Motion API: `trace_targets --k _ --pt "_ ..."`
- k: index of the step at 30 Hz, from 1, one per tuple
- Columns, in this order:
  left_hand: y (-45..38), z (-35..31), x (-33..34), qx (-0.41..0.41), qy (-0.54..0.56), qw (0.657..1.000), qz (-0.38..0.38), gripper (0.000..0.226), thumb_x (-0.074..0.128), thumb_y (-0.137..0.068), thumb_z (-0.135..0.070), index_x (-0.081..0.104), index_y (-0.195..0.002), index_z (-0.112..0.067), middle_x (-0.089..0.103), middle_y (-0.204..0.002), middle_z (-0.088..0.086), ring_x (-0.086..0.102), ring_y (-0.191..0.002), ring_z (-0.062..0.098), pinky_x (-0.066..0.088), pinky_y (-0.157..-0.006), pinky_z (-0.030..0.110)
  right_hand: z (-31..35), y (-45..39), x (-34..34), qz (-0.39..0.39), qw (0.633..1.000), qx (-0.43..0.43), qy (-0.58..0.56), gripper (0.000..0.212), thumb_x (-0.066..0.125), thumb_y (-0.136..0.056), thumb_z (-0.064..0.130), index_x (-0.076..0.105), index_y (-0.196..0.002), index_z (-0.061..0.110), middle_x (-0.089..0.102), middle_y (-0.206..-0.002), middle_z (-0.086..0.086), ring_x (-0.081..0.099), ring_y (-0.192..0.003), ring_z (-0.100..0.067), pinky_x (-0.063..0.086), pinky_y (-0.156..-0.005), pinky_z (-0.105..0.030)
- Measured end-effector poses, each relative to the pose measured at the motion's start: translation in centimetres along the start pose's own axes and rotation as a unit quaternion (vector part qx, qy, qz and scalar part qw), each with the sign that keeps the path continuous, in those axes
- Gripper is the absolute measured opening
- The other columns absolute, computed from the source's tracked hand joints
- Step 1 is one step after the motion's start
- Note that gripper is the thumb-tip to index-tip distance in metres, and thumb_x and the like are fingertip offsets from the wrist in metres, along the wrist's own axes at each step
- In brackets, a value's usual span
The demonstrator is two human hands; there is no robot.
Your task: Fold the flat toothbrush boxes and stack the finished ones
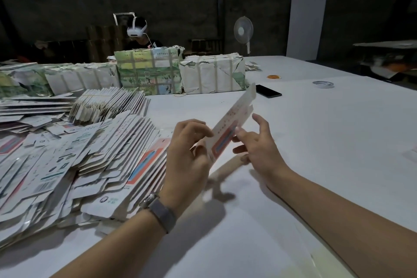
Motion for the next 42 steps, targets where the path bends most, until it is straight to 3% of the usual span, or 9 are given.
trace_targets --k 2,4,8,10,13,18,27,33,42 --pt "0.1 0.8 0.0 -0.083 0.068 0.994 -0.026 0.062 0.046 -0.093 0.014 0.055 -0.081 -0.046 0.056 -0.107 -0.008 0.068 -0.107 0.022 0.06 -0.072 0.025 -0.2 -0.1 -0.1 -0.02 1.0 0.008 0.016 0.054 0.059 -0.096 0.047 0.025 -0.139 0.047 0.066 -0.103 -0.001 0.068 -0.068 -0.004 0.047 -0.056 -0.024" --pt "0.3 1.5 -0.2 -0.132 0.106 0.984 -0.048 0.046 0.044 -0.096 0.01 0.053 -0.085 -0.034 0.065 -0.097 -0.007 0.074 -0.096 0.02 0.059 -0.061 0.026 -0.4 -0.2 -0.3 -0.043 0.999 0.016 0.022 0.059 0.06 -0.095 0.049 0.026 -0.143 0.044 0.066 -0.103 0.0 0.067 -0.067 -0.005 0.047 -0.064 -0.029" --pt "1.0 2.3 0.9 -0.215 0.2 0.956 0.009 0.032 0.035 -0.09 0.022 0.04 -0.097 -0.009 0.073 -0.08 -0.013 0.076 -0.075 0.012 0.053 -0.048 0.023 -0.3 0.2 -0.3 -0.038 0.999 0.021 -0.017 0.026 0.058 -0.099 0.034 0.051 -0.124 0.032 0.075 -0.086 0.007 0.074 -0.077 -0.01 0.056 -0.061 -0.026" --pt "1.7 3.1 1.7 -0.268 0.222 0.937 0.036 0.036 0.041 -0.089 0.02 0.043 -0.104 -0.013 0.069 -0.098 -0.006 0.076 -0.077 0.013 0.054 -0.052 0.024 -0.1 0.6 0.1 -0.015 0.999 0.021 -0.045 0.02 0.058 -0.1 0.024 0.057 -0.119 0.029 0.076 -0.087 0.006 0.076 -0.08 -0.017 0.061 -0.061 -0.03" --pt "2.2 4.1 2.4 -0.313 0.224 0.92 0.077 0.036 0.061 -0.093 -0.011 0.048 -0.118 -0.033 0.069 -0.113 0.005 0.076 -0.09 0.021 0.061 -0.067 0.037 0.6 1.4 1.2 0.045 0.998 -0.004 -0.051 0.026 0.057 -0.1 0.017 0.058 -0.124 0.028 0.077 -0.095 0.003 0.076 -0.082 -0.022 0.062 -0.066 -0.033" --pt "2.1 4.4 2.7 -0.328 0.256 0.905 0.088 0.034 0.057 -0.102 -0.023 0.051 -0.134 -0.028 0.078 -0.097 0.006 0.077 -0.085 0.027 0.061 -0.064 0.034 1.3 2.4 2.5 0.1 0.993 -0.034 -0.052 0.024 0.044 -0.106 0.03 0.061 -0.123 0.031 0.076 -0.103 0.005 0.075 -0.09 -0.022 0.062 -0.072 -0.031" --pt "2.1 4.8 2.6 -0.372 0.261 0.886 0.097 0.013 0.046 -0.104 -0.016 0.052 -0.116 -0.016 0.077 -0.086 -0.002 0.077 -0.078 0.019 0.06 -0.062 0.03 1.1 2.2 2.6 0.13 0.989 -0.014 -0.066 0.034 0.034 -0.106 0.042 0.064 -0.122 0.035 0.075 -0.108 0.001 0.074 -0.095 -0.025 0.062 -0.08 -0.038" --pt "2.1 3.9 3.0 -0.356 0.217 0.902 0.111 0.03 0.056 -0.099 -0.046 0.045 -0.113 -0.023 0.076 -0.078 -0.004 0.077 -0.071 0.018 0.058 -0.057 0.023 1.6 2.6 3.0 0.16 0.983 -0.027 -0.09 0.036 0.041 -0.091 0.053 0.064 -0.114 0.038 0.076 -0.103 0.003 0.075 -0.092 -0.023 0.06 -0.072 -0.028" --pt "2.2 3.7 3.4 -0.362 0.222 0.899 0.108 0.028 0.054 -0.101 -0.045 0.043 -0.113 -0.023 0.076 -0.079 -0.005 0.077 -0.073 0.017 0.058 -0.058 0.022 2.0 2.6 3.2 0.139 0.987 -0.049 -0.059 0.028 0.035 -0.104 0.043 0.061 -0.113 0.04 0.075 -0.1 0.016 0.074 -0.092 -0.011 0.056 -0.07 -0.017"
Point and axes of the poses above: each hand's wrist, its own y-axis away from the middle knuckle, its own x-axis out of the palm, z = x × y, the point moved 6 cm from there along -y, towards the middle knuckle
